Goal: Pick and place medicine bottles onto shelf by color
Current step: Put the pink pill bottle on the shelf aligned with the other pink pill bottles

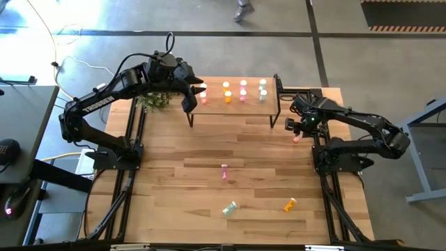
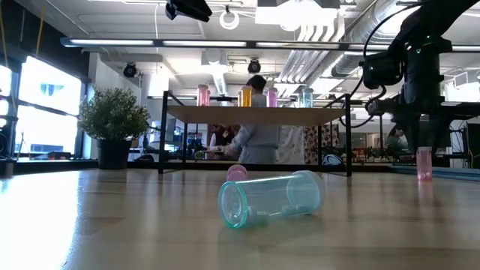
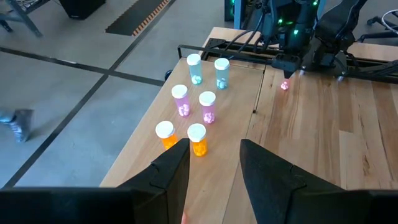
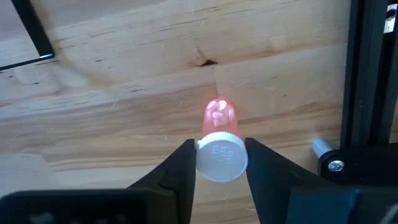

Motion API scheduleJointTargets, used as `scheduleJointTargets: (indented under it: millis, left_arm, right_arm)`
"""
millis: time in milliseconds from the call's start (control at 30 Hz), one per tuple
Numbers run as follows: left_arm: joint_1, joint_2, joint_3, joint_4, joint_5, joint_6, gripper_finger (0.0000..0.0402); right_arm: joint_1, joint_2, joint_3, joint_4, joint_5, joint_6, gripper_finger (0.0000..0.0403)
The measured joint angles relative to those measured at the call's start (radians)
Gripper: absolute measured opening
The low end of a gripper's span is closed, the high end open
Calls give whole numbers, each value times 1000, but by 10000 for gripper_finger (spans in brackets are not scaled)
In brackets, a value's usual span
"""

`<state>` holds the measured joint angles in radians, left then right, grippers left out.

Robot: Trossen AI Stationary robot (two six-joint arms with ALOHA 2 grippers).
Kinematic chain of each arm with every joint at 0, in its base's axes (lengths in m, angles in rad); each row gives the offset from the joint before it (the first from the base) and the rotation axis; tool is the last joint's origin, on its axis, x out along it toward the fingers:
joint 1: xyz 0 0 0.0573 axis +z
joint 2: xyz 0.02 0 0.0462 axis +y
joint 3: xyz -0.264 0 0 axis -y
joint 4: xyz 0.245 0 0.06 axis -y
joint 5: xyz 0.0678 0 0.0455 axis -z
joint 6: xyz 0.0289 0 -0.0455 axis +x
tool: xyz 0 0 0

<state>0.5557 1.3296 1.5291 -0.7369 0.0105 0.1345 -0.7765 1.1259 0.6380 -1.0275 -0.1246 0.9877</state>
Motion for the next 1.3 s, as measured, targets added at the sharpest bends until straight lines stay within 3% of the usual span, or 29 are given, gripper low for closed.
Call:
scheduleJointTargets:
  millis: [367, 767, 1000, 1300]
  left_arm:
    - [0, 0, 0, -1, 27, 15, 151]
    - [0, 0, 0, -58, 55, -53, 251]
    - [-39, 0, 0, -108, 201, -75, 248]
    - [-217, 14, -4, -70, 188, -221, 245]
  right_arm:
    - [41, 0, 27, -32, -63, -20, 106]
    - [353, -3, 180, -118, -167, 138, 101]
    - [501, -3, 323, -113, -156, 167, 100]
    - [620, -3, 534, -90, -31, 90, 99]
